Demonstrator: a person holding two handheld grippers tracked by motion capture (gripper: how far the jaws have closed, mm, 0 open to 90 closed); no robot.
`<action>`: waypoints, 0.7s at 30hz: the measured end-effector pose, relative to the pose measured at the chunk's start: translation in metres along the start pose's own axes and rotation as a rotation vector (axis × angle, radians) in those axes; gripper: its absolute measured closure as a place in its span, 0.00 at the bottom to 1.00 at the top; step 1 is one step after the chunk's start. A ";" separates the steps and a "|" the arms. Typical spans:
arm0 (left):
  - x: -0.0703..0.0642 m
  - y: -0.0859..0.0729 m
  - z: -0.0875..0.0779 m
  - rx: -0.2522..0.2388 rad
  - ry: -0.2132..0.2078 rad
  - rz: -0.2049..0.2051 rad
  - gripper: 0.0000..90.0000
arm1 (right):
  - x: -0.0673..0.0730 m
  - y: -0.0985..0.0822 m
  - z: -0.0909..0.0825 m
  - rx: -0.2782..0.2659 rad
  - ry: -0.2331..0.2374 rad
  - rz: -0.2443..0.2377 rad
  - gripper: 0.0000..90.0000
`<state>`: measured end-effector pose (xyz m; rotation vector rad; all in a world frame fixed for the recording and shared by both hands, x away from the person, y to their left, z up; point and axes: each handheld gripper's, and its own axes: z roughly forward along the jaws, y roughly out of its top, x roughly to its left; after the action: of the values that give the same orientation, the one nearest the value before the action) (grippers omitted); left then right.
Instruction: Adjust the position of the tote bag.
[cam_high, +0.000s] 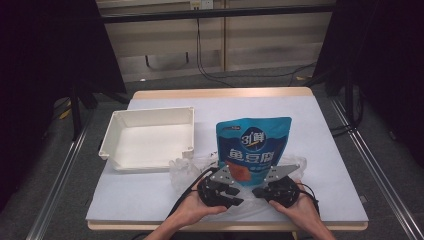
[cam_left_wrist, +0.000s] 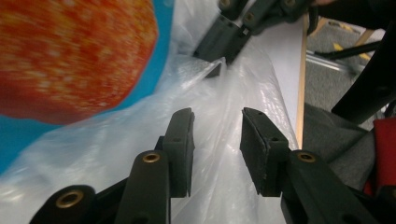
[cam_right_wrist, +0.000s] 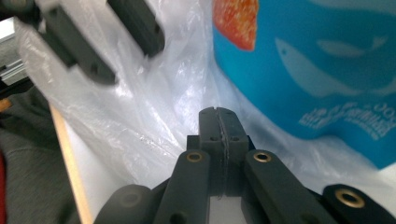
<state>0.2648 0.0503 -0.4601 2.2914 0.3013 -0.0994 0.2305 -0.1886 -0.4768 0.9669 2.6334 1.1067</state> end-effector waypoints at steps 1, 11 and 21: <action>0.000 0.000 -0.002 0.012 0.017 0.005 0.70 | 0.000 -0.001 -0.001 0.004 0.009 0.008 1.00; 0.001 0.000 -0.009 -0.041 0.022 -0.022 0.69 | 0.007 -0.009 -0.009 0.013 0.001 0.000 1.00; 0.003 0.003 -0.020 -0.059 0.026 -0.068 0.63 | 0.008 -0.013 -0.020 -0.081 -0.011 0.023 0.75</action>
<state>0.2685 0.0634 -0.4451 2.2260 0.3907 -0.0937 0.2110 -0.2025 -0.4697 0.9865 2.5532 1.2003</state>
